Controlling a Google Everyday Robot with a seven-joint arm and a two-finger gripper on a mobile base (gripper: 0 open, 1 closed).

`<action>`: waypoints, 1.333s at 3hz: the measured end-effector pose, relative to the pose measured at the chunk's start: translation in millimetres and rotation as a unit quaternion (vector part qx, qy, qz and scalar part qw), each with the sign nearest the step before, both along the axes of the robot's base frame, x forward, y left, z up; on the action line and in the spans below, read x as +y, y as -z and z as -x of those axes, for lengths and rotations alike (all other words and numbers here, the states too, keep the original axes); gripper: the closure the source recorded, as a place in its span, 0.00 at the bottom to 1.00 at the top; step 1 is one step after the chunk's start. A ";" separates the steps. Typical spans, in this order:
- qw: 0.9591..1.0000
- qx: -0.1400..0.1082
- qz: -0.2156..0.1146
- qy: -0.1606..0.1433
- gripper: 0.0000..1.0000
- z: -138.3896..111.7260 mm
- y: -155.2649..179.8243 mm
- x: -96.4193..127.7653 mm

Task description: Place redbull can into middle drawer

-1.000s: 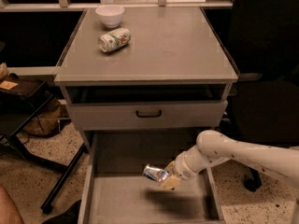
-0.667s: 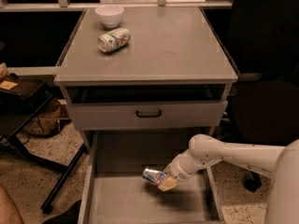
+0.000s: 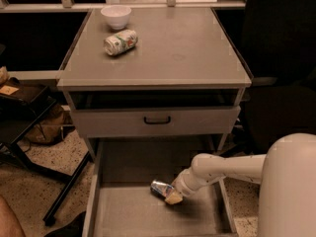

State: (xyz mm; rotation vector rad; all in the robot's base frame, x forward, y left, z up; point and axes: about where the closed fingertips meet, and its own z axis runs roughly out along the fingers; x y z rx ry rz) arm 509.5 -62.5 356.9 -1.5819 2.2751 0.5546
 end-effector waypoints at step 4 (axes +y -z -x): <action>1.000 0.000 0.002 0.001 0.35 0.7 1.9 2.3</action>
Offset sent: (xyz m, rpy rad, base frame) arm -0.0007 0.0022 -0.0018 -0.0032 -0.0001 -0.0026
